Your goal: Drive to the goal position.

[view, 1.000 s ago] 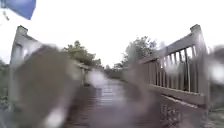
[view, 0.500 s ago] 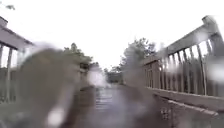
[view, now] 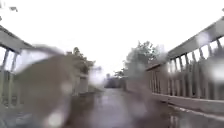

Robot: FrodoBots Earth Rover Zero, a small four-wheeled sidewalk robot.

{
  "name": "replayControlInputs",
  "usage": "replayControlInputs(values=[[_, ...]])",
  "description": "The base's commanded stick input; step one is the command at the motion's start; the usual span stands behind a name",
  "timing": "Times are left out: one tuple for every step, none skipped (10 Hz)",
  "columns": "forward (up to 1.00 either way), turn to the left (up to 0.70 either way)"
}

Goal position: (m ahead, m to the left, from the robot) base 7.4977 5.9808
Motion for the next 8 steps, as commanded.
replayControlInputs(values=[[0.7,0.0],[0.7,0.0],[0.7,0.0],[0.7,0.0],[0.7,0.0],[0.7,0.0],[0.7,0.0],[0.7,0.0]])
